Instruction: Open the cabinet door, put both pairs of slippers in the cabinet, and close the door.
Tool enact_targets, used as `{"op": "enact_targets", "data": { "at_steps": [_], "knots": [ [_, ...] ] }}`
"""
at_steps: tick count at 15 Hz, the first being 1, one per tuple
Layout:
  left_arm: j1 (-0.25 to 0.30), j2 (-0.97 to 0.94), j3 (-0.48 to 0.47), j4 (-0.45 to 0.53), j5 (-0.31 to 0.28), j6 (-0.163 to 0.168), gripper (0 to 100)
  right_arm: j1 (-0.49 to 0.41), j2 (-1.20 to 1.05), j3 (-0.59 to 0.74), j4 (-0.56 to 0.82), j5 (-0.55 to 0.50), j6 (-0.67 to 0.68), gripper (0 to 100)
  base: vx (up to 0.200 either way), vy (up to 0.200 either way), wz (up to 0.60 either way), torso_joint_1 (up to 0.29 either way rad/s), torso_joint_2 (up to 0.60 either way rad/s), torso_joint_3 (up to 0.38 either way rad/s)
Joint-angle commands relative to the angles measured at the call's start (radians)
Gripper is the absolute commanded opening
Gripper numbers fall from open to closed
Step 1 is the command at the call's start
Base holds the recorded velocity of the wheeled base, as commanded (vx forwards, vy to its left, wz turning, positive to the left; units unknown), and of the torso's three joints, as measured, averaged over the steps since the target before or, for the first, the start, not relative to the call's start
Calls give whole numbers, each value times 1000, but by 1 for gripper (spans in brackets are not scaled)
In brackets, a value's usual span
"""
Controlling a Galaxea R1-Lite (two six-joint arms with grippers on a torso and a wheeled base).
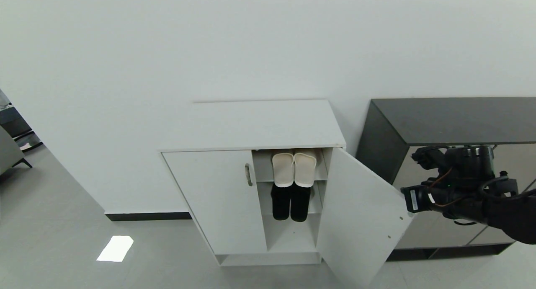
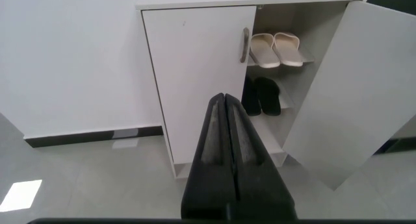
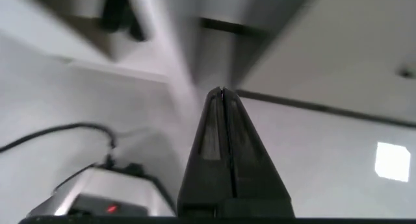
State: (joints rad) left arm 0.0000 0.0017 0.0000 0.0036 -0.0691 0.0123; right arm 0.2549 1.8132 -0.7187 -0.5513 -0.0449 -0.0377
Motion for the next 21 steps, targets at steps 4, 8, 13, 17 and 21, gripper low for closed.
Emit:
{"op": "enact_targets", "data": {
  "at_steps": [4,8,13,17,21],
  "knots": [
    [0,1,-2,-1,0,0,0,211,-201,65,14,-3,42,0,0,0,0,0,0,0],
    [0,1,0,-1,0,0,0,204,-156,70,14,-7,42,0,0,0,0,0,0,0],
    [0,1,0,-1,0,0,0,261,14,47,-12,-6,45,0,0,0,0,0,0,0],
    [0,1,0,-1,6,0,0,336,135,-11,-64,-6,85,0,0,0,0,0,0,0],
    [0,1,0,-1,26,-3,0,382,236,-171,-90,-15,82,0,0,0,0,0,0,0]
  ]
}}
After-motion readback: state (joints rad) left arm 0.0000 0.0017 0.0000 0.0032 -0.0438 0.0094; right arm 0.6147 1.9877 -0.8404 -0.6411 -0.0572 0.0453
